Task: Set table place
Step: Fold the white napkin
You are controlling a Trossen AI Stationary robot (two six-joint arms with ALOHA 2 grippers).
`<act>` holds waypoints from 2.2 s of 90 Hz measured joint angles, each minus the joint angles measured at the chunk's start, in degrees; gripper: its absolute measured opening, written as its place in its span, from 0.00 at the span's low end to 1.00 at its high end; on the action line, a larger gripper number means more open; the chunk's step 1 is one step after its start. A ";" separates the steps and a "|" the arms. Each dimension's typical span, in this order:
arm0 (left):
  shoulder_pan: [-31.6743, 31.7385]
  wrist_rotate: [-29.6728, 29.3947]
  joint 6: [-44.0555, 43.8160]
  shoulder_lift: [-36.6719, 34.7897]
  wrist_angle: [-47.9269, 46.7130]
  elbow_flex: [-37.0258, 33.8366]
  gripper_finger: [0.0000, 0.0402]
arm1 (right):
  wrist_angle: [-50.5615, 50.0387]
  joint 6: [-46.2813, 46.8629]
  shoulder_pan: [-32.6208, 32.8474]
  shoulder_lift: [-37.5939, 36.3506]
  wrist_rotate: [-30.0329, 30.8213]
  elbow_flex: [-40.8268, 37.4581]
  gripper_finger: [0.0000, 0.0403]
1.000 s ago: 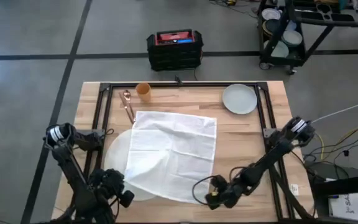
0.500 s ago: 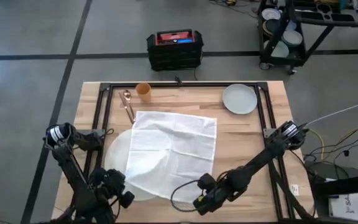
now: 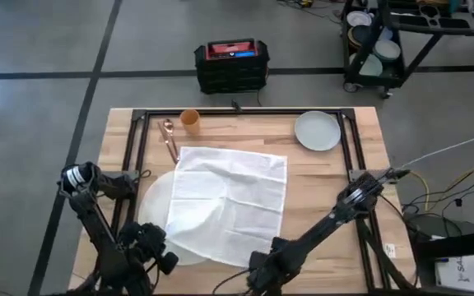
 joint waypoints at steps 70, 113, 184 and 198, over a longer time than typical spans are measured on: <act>0.00 0.04 -0.02 -0.02 0.04 0.00 0.00 | -1.76 -4.62 0.01 3.64 4.95 2.88 0.49; 0.00 0.02 -0.42 -0.04 -0.07 0.00 0.00 | -1.34 -5.83 -0.64 6.74 5.45 2.77 0.48; 0.00 0.00 -0.46 -0.13 -0.05 0.00 0.00 | -2.83 -5.24 -1.60 5.50 6.06 0.85 0.00; 0.00 0.03 -0.42 -1.66 0.07 0.21 0.00 | -4.45 -2.48 -0.70 3.39 5.63 1.34 0.00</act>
